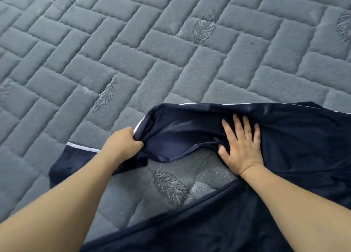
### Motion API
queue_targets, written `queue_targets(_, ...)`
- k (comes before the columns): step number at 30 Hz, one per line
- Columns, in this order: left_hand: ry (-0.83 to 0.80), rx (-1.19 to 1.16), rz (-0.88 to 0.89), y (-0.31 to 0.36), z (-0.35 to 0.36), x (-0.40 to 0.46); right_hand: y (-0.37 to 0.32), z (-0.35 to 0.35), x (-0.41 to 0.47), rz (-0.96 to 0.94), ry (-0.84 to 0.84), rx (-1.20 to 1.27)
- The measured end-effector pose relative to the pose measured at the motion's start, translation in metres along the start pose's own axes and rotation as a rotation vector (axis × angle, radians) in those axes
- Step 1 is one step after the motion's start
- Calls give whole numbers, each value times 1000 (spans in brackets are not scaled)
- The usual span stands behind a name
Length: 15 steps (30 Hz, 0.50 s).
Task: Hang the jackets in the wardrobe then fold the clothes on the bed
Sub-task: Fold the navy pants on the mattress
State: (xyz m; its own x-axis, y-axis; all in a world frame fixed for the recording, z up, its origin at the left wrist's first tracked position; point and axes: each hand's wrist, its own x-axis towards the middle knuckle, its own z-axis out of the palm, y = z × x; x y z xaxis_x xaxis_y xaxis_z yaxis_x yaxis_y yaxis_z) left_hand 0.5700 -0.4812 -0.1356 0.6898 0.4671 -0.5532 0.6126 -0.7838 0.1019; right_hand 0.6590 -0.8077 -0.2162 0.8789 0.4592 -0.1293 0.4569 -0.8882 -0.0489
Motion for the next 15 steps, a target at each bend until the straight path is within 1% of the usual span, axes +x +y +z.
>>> queue_targets(4,-3,-143,24,-39,-14,-29,-5,-11,-1,33,-117,-88)
queue_targets(6,-5,-197,34,-53,-21,-48,-20,-27,0,93,-214,-126)
queue_targets(7,-8,-206,48,-59,-23,-58,-34,-39,1,93,-215,-96)
queue_targets(8,-10,-208,72,-63,-24,-68,-52,-52,2,47,-171,-10)
queue_targets(11,-24,-225,161,-68,-29,-97,-127,-96,-4,-265,34,417)
queue_targets(12,-17,-228,190,-69,-32,-107,-153,-109,-6,-351,58,489)
queue_targets(13,-3,-215,217,-70,-35,-116,-176,-122,-7,-437,24,482)
queue_targets(15,32,-136,250,-75,-44,-131,-208,-140,-8,-599,-145,248)
